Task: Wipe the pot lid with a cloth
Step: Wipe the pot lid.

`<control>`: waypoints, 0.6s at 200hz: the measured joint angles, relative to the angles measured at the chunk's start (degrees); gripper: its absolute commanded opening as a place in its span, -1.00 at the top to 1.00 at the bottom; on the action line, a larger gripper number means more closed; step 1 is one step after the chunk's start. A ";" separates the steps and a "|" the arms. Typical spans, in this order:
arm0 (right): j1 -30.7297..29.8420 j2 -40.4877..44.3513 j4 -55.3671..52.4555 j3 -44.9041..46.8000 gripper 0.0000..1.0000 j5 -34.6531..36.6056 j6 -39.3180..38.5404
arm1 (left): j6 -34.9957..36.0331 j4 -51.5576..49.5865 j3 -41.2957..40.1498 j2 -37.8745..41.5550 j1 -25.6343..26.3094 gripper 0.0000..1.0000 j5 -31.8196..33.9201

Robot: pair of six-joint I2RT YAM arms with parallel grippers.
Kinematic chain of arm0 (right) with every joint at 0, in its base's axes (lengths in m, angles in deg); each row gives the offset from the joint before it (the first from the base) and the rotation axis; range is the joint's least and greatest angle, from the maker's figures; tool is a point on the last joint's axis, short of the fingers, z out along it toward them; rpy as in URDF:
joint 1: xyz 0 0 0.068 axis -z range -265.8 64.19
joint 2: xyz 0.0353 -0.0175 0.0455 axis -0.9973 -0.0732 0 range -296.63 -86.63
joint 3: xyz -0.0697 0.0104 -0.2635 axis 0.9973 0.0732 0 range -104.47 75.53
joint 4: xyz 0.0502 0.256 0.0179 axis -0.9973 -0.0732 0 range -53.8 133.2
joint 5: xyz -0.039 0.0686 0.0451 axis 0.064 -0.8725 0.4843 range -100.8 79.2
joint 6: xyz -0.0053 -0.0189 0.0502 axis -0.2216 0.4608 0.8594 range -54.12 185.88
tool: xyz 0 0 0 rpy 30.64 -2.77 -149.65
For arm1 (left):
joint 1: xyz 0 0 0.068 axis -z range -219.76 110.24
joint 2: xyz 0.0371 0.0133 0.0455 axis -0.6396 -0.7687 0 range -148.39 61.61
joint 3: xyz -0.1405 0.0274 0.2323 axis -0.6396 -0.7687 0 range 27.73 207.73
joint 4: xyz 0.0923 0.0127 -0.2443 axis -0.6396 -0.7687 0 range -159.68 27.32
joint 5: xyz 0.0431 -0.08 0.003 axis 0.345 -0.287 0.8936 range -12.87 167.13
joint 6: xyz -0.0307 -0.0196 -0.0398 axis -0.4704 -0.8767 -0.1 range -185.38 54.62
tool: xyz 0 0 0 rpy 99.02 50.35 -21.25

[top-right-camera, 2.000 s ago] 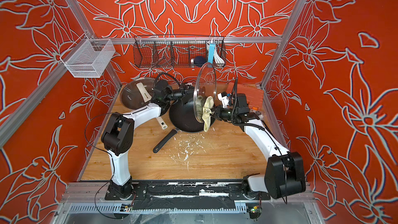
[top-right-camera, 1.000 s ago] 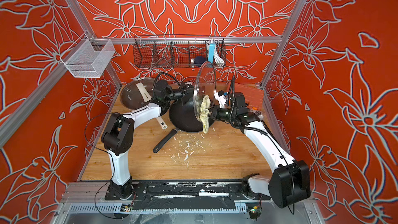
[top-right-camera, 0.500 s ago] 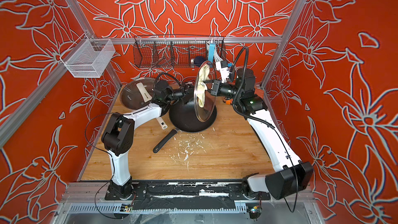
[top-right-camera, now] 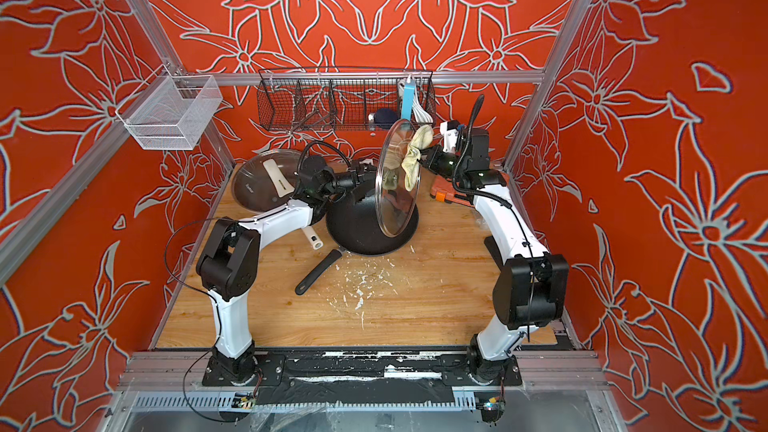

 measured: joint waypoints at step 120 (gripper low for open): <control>0.31 8.09 1.27 21.77 1.00 -1.66 -2.36 | 0.37 -2.16 3.28 -0.26 -0.44 1.00 0.31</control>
